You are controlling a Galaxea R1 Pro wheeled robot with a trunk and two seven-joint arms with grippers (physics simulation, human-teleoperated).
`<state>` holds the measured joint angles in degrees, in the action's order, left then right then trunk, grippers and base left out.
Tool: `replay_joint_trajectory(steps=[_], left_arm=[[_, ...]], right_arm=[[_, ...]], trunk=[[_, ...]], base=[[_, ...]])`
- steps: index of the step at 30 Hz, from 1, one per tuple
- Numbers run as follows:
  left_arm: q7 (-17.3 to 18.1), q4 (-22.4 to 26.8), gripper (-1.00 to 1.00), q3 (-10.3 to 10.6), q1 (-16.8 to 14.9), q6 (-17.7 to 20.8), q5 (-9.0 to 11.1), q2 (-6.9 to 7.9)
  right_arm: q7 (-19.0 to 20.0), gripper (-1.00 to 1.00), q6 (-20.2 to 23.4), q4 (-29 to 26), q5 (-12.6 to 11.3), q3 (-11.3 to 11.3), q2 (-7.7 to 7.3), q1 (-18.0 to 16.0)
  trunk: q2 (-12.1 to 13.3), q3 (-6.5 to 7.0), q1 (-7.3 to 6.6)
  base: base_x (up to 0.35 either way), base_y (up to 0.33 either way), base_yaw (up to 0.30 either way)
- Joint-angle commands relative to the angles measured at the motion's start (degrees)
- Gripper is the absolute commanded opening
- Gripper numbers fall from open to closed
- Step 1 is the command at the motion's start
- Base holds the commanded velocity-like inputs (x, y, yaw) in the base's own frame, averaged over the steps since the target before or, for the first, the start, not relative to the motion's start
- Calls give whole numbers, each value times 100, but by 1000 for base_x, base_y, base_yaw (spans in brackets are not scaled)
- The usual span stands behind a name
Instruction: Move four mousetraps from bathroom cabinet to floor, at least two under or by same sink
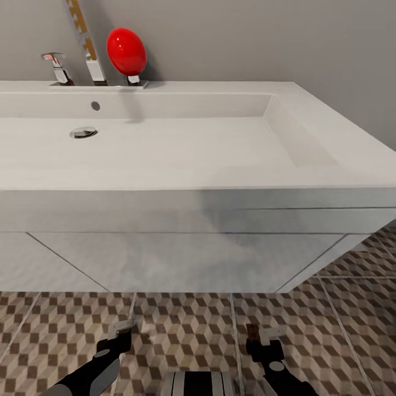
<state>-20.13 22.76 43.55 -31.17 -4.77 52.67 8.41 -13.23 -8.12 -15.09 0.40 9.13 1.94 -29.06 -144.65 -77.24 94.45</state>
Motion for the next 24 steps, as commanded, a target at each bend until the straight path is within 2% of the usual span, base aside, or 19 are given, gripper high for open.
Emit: replay_joint_trajectory(steps=[1, 9, 16, 24], left_arm=[[-34, 10, -100, 49, -3, -20, 61, 5], [6, 19, -100, 21, -3, 31, 51, 10], [9, 271, -100, -12, -38, 496, 50, 56], [-30, 477, -100, -287, -166, 754, 31, 54]], right_arm=[[-31, -100, -14, 6, -12, 34, -1, -3], [-33, -100, -6, -51, -5, 26, -3, -3], [-44, -100, 40, -474, -3, 19, -1, -3], [-41, -100, 177, -619, -5, 19, 7, -102]], trunk=[[-2, -4, -1], [-2, -4, -1], [-2, -4, -1], [-2, -4, -1]], base=[[-16, 0, 0], [-3, 0, 0], [0, 0, 0], [0, 0, 0]])
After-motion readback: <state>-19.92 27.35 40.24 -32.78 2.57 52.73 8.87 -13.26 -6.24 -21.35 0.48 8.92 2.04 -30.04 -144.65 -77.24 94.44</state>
